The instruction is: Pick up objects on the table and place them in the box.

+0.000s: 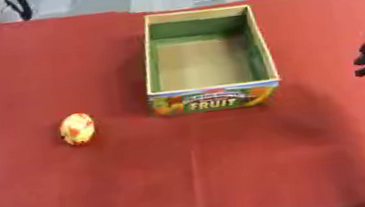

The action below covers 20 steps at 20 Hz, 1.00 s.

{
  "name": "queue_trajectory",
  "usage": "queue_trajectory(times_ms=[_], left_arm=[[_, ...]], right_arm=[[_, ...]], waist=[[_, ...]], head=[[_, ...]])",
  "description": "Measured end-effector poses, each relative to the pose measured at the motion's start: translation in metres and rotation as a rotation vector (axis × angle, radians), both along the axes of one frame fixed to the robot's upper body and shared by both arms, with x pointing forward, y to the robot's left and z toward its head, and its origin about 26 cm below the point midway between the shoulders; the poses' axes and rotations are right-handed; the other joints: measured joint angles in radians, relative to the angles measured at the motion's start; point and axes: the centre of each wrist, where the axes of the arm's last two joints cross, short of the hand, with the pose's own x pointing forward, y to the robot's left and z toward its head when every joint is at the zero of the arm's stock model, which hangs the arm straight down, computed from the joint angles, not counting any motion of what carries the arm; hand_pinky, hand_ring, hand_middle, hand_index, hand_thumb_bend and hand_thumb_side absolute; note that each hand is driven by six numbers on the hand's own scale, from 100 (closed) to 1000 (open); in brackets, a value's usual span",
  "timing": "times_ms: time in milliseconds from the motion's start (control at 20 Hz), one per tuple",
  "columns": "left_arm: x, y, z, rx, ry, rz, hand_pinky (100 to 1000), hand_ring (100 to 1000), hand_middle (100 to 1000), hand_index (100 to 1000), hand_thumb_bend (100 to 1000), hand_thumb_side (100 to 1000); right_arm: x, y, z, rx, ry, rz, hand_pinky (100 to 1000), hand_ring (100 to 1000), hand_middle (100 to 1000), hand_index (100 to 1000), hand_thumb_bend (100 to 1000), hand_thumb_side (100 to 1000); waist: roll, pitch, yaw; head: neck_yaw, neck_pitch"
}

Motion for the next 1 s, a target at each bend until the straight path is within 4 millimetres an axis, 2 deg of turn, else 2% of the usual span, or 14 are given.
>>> queue_trajectory(times_ms=[500, 650, 850, 1000], left_arm=[[0.0, 0.0, 0.0, 0.021, 0.008, -0.008, 463, 571, 607, 731, 573, 348], [0.0, 0.0, 0.0, 0.059, 0.017, -0.006, 480, 588, 625, 751, 600, 303], [0.001, 0.003, 0.006, 0.278, 0.058, 0.034, 535, 622, 660, 786, 623, 152], [0.005, -0.001, 0.015, 0.543, 0.11, 0.045, 571, 634, 665, 800, 668, 126]], right_arm=[[0.0, 0.0, 0.0, 0.0, 0.001, 0.0, 555, 620, 618, 788, 259, 412], [0.0, 0.0, 0.0, 0.0, 0.002, -0.001, 556, 620, 618, 788, 258, 412], [0.0, 0.0, -0.001, -0.002, 0.002, -0.001, 556, 620, 618, 788, 258, 411], [0.0, 0.0, -0.001, -0.003, 0.004, -0.001, 556, 620, 618, 789, 257, 412]], waist=[[0.004, 0.0, 0.0], [0.004, 0.001, -0.002], [0.004, 0.001, -0.003], [0.005, 0.001, -0.005]], head=[[0.0, 0.0], [0.0, 0.0], [0.0, 0.0], [0.0, 0.0]])
